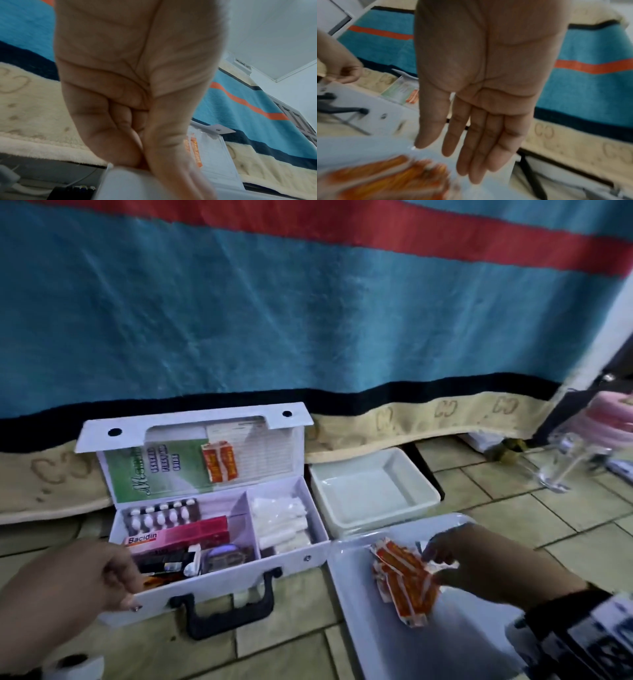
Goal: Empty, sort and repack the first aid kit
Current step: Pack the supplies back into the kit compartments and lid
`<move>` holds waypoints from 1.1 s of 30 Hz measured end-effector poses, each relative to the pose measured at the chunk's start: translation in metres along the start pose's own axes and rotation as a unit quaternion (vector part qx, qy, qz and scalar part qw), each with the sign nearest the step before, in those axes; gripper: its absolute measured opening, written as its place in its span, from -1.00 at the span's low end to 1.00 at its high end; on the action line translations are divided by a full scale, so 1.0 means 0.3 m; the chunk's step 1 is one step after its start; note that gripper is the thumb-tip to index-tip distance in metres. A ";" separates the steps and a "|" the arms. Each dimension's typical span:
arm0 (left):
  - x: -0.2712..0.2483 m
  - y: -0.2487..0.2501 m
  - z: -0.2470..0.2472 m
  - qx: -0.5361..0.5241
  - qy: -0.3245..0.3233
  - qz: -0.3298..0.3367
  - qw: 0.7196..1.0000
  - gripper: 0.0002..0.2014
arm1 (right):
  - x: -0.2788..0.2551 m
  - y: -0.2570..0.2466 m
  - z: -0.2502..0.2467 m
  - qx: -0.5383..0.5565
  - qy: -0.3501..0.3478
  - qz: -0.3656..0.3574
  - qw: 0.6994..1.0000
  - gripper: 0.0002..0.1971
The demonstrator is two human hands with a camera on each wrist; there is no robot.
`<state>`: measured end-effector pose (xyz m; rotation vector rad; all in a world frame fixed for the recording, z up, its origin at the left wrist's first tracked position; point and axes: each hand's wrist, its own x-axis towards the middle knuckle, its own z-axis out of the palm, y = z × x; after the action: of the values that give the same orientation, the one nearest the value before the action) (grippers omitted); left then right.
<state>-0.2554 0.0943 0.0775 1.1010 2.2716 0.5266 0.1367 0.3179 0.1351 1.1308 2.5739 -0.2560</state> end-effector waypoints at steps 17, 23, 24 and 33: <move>-0.009 0.039 -0.009 0.046 0.029 -0.046 0.997 -0.59 | 0.030 -0.090 0.129 -0.027 0.076 -0.019 0.997 -0.48; -0.026 0.052 -0.002 0.039 0.045 -0.038 0.997 -0.63 | 0.054 -0.095 0.160 -0.058 0.063 -0.006 0.996 -0.60; -0.027 0.053 -0.001 0.042 0.050 -0.035 0.997 -0.61 | 0.052 -0.094 0.152 -0.052 0.050 0.004 0.997 -0.64; -0.063 0.116 -0.003 0.081 0.071 -0.026 0.994 -0.57 | -0.013 -0.031 -0.066 0.097 0.010 0.036 0.995 -0.86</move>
<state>-0.2262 0.0996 0.1036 1.1083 2.4970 0.4184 0.1280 0.3148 0.1553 1.2970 2.5638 -0.4896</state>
